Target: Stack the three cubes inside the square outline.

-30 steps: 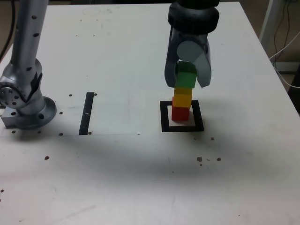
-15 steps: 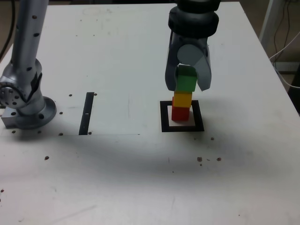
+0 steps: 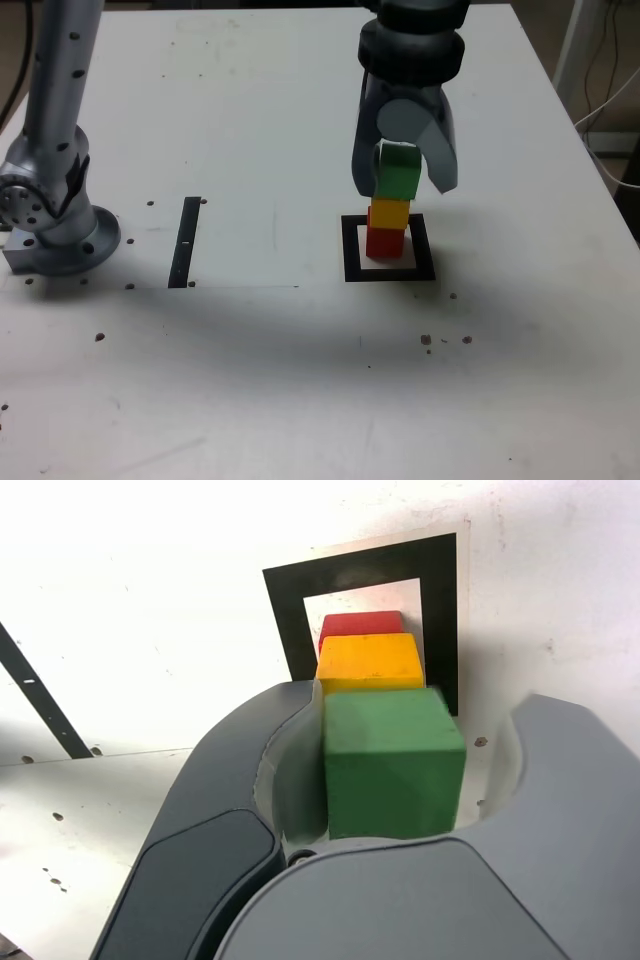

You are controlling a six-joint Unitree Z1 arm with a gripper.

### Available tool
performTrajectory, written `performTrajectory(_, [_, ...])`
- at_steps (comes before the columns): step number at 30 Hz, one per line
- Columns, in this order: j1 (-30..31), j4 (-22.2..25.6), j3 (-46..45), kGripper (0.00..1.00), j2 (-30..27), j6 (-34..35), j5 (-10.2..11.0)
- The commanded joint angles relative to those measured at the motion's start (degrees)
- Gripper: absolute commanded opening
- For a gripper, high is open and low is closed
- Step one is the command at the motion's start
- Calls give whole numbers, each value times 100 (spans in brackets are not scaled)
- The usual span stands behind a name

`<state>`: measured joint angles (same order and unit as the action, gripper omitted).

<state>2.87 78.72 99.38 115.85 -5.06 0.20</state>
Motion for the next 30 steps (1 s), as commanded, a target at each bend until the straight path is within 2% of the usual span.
performTrajectory(1, [-15, -13, -24, 100, 18, -17, -15])
performTrajectory(12, [-31, -32, -80, 100, -91, -31, 11])
performTrajectory(26, [-41, 93, -405, 100, -905, 2, 549])
performTrajectory(30, [-41, 211, -635, 100, -1195, 27, 638])
